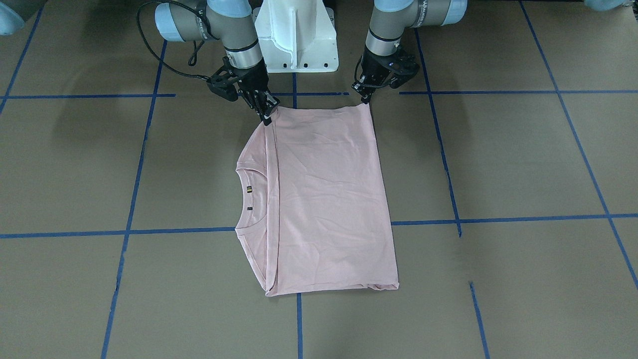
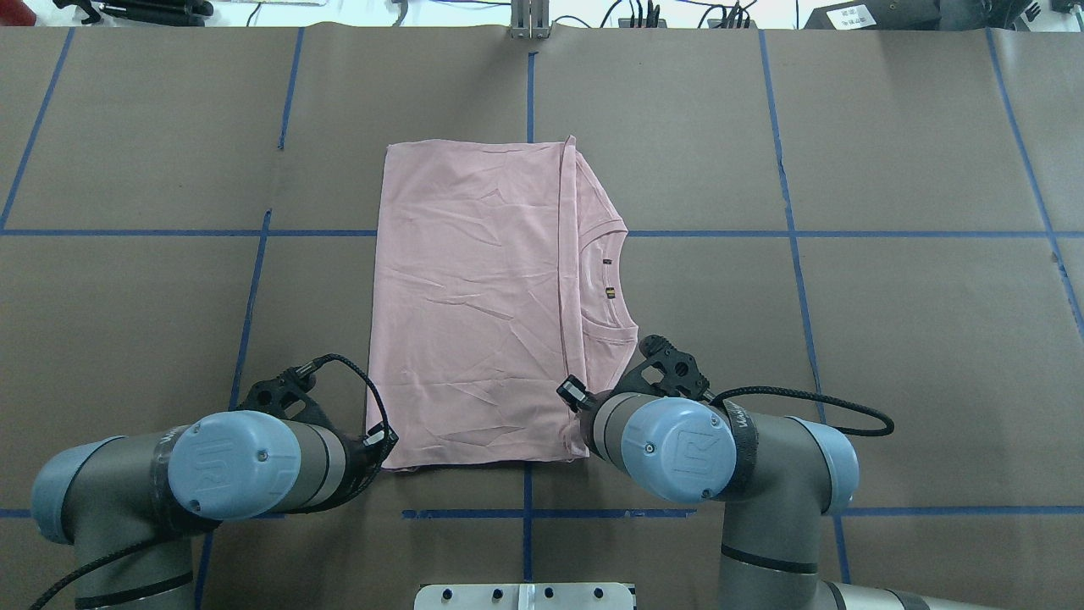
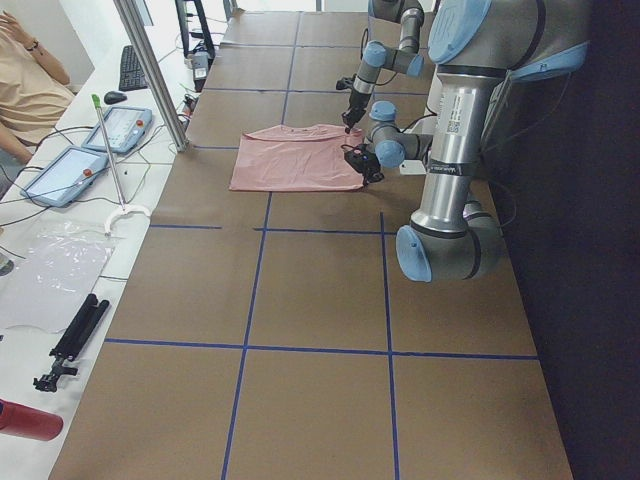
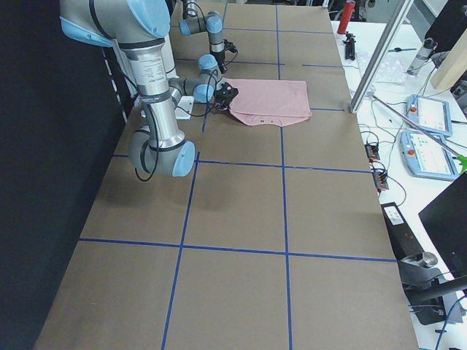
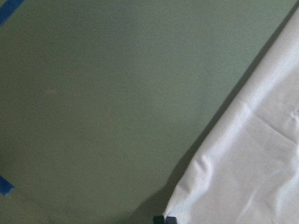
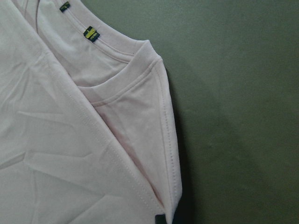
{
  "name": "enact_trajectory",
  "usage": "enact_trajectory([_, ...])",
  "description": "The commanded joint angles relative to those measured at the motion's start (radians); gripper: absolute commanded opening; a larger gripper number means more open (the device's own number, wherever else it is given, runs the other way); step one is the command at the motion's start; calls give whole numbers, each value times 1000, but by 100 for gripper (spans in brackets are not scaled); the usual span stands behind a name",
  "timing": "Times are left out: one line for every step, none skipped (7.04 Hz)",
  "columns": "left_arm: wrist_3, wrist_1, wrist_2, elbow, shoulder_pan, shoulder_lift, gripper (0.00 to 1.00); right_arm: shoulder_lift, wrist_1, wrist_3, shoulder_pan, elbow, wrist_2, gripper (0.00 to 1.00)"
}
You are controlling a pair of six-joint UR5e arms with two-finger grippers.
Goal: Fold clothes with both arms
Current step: 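Move the left gripper to the other near corner and grasp it, then lift both near corners and fold them over toward the far edge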
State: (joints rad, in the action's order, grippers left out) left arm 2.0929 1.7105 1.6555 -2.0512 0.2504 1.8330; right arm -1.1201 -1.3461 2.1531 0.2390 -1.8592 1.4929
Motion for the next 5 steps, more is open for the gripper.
enact_trajectory([54, -41, 4, -145, 0, -5, 0, -59, -74, 1, -19, -178, 6, 0])
enact_trajectory([53, -101, 32, -230, -3, 3, 0, -73, -137, 1, -20, -275, 22, 0])
enact_trajectory([36, -100, 50, -209, 28, 34, 0, -67, -137, -9, -1, -261, 30, 0])
enact_trajectory([-49, -100, 62, -129, 140, 134, 0, -40, -128, -24, 81, -212, 44, 0])
enact_trajectory([-89, -92, 61, -41, 206, 188, 0, 39, -128, -30, 153, -130, 84, 0])
